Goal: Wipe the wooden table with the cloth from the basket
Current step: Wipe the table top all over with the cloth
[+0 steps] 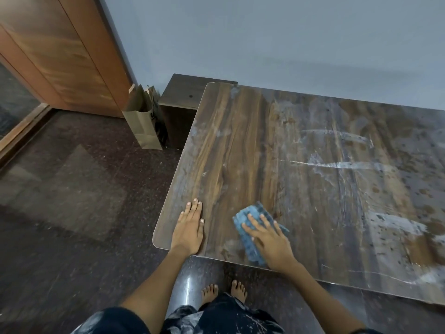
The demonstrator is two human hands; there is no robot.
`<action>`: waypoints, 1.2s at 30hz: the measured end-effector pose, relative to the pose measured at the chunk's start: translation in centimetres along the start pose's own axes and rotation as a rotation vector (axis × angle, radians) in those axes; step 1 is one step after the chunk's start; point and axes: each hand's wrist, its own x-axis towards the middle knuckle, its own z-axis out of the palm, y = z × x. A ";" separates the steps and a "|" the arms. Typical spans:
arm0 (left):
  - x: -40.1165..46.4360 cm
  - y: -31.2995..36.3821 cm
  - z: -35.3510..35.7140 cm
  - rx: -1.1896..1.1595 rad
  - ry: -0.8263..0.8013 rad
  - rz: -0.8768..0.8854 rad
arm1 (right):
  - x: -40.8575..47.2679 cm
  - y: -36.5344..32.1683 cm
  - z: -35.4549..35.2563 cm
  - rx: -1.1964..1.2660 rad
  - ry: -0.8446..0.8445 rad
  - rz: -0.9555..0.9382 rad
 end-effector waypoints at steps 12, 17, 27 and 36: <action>-0.8 0.0 -0.1 0.023 0.012 0.026 | 0.2 -7.5 2.1 0.009 -0.059 -0.148; -1.4 -0.8 -0.3 0.010 0.027 0.057 | -2.4 -1.4 0.5 -0.174 -0.102 -0.160; -2.2 -1.5 -1.0 -0.396 0.331 -0.093 | 2.6 -8.7 1.7 -0.018 0.130 0.003; -0.8 1.3 0.6 -0.278 0.210 -0.041 | -1.0 -6.1 3.3 -0.108 -0.037 -0.298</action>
